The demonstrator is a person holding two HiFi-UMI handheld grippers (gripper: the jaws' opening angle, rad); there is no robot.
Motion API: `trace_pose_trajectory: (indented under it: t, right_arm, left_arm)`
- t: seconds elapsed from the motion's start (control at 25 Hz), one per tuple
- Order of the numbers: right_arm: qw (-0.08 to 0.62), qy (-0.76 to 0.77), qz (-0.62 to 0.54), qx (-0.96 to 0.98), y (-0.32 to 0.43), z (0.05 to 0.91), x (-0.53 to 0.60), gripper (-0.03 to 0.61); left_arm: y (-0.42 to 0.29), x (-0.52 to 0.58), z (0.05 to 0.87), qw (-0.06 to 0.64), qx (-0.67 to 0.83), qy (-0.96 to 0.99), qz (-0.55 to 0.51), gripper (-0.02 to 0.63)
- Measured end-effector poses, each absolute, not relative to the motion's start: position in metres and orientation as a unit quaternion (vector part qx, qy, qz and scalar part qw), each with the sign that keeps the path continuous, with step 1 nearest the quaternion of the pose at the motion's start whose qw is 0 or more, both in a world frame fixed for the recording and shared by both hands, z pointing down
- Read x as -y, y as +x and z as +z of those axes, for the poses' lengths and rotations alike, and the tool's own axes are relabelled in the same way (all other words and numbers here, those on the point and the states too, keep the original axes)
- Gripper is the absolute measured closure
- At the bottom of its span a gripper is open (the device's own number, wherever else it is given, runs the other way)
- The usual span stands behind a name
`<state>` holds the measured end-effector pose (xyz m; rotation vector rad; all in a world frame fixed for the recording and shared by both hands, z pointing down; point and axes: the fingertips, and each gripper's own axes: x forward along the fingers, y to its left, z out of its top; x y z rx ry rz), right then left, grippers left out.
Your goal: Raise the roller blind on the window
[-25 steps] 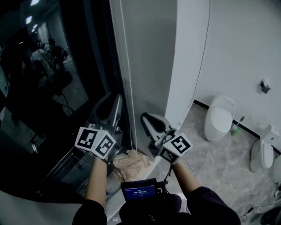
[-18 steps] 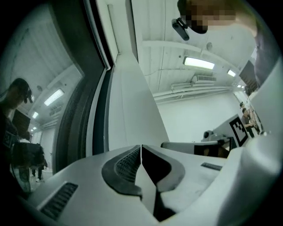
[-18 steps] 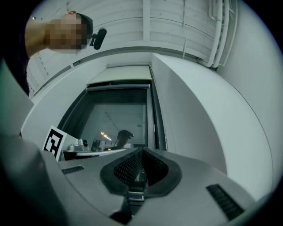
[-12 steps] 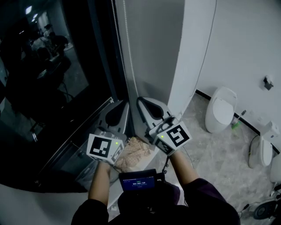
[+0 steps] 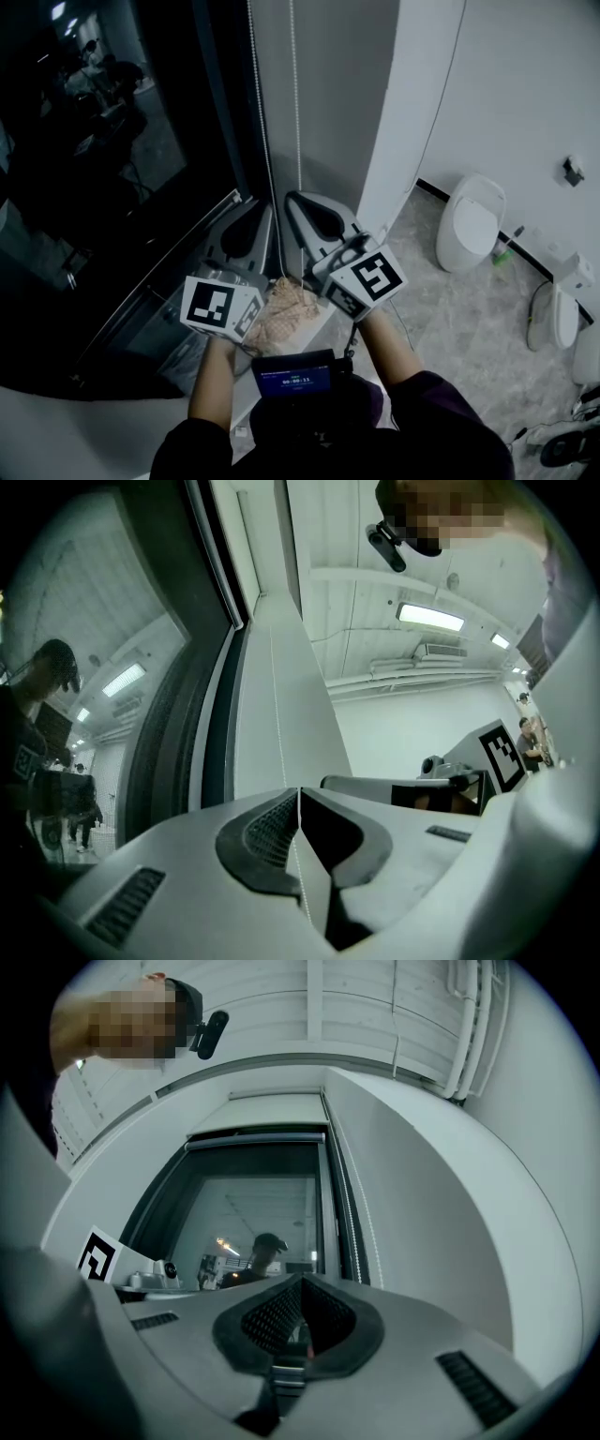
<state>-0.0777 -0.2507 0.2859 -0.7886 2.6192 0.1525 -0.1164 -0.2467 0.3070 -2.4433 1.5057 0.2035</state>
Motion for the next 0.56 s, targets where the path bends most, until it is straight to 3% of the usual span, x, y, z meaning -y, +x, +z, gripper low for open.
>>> trace_pose_trajectory:
  t: [0.56]
  right_arm:
    - [0.220,-0.261,0.057,-0.938,-0.0718,0.2779,0.2431,0.571]
  left_arm:
    - [-0.1179,0.2479,0.3043,0.118,-0.532,-0.835,0.077,0.595]
